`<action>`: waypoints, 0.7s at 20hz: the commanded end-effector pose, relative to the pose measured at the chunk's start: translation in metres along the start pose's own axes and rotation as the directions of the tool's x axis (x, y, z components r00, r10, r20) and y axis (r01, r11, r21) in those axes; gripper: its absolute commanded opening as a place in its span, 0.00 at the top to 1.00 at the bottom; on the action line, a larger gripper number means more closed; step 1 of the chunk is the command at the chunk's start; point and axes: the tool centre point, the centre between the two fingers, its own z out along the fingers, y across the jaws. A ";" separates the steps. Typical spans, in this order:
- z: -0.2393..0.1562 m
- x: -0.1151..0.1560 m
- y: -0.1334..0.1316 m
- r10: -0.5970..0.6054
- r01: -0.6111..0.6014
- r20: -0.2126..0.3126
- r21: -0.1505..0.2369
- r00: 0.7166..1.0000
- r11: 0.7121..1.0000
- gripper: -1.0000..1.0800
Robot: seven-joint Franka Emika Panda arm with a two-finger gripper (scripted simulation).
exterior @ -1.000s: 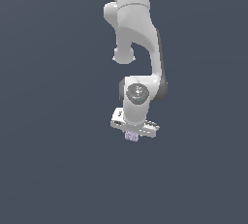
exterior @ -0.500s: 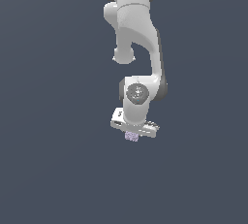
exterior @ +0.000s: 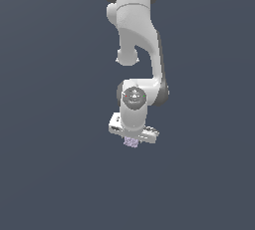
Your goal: Pick up the object and move it to a goal position.
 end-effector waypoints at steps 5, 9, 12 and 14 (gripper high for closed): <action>-0.011 0.030 0.031 0.001 -0.001 -0.001 0.000 1.000 1.000 1.00; -0.018 0.053 0.053 0.001 -0.001 -0.001 0.000 1.000 1.000 1.00; -0.024 0.069 0.068 0.001 -0.001 -0.001 0.000 1.000 1.000 1.00; -0.026 0.077 0.075 0.001 -0.001 -0.001 0.000 1.000 1.000 1.00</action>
